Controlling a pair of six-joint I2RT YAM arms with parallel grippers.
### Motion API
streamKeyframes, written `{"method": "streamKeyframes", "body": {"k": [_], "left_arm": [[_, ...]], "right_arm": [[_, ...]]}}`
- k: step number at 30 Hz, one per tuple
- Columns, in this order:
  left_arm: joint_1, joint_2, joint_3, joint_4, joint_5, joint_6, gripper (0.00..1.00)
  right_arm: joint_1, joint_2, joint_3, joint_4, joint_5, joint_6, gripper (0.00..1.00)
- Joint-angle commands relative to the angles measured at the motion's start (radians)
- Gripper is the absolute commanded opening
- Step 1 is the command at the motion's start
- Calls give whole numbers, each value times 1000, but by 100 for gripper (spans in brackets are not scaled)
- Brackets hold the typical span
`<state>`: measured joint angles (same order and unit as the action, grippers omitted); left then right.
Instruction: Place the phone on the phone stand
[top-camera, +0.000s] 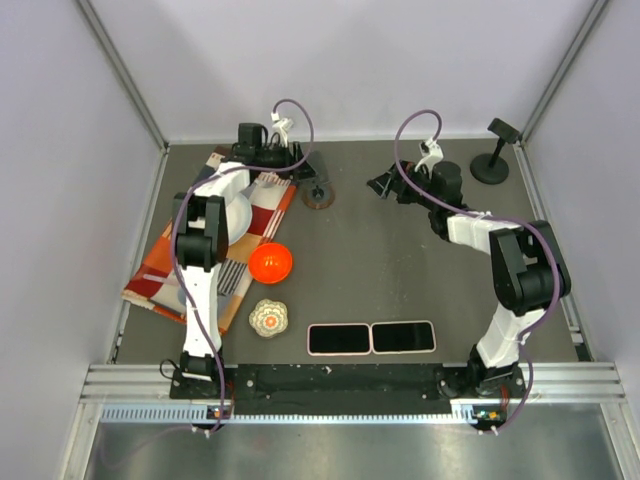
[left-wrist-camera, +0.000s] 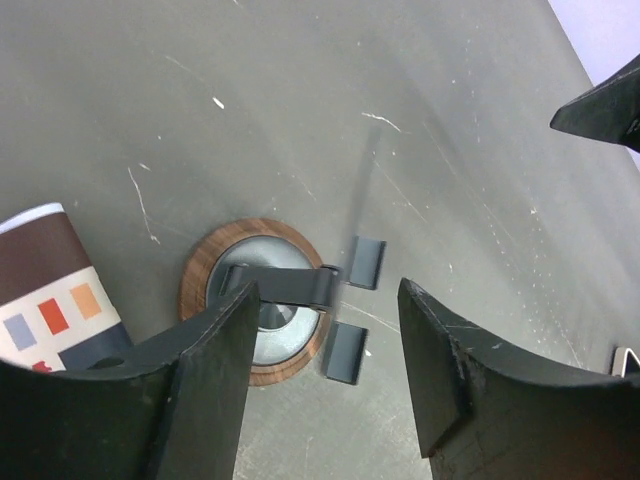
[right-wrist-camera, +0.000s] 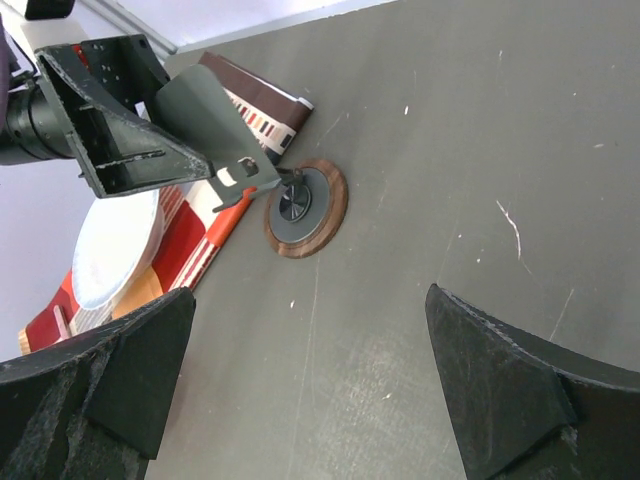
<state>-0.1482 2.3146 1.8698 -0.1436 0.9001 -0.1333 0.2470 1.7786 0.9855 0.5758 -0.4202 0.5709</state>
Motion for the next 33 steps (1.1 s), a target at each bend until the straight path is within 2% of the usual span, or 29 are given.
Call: {"method": "streamKeyframes", "body": {"k": [1,7,11,12,14,17,22,24,27,28,30,31,33], "left_arm": [[7,-67,-35,91,11,-32,60],[7,-60,-50,174,31,-77,47],[9,-50,-55,219,72,-97,29],[9,-46,-49,225,107,-103,14],[7,-26,-29,211,126,-106,0],[10,-3,8,158,169,-78,0],[12,6,29,91,146,-35,0],[13,-1,28,90,134,-34,6],[12,-9,25,78,102,-29,32],[13,-15,17,75,79,-28,56],[13,-40,8,76,65,-25,70],[13,-49,-9,79,54,-25,83],[12,-98,-40,116,34,-38,90]], "right_arm": [[9,7,44,13,1,-25,99],[11,8,47,7,0,-23,99],[12,8,47,7,-2,-25,99],[11,10,47,7,-2,-25,99],[11,8,47,4,-2,-26,99],[11,7,47,4,-3,-26,99],[11,10,48,4,-5,-28,99],[11,13,51,2,-5,-28,99],[12,13,53,1,-8,-26,99],[11,13,53,-1,-8,-26,99],[11,13,54,-4,-6,-28,99],[12,13,56,-8,-5,-28,99],[14,13,62,-36,6,-34,99]]}}
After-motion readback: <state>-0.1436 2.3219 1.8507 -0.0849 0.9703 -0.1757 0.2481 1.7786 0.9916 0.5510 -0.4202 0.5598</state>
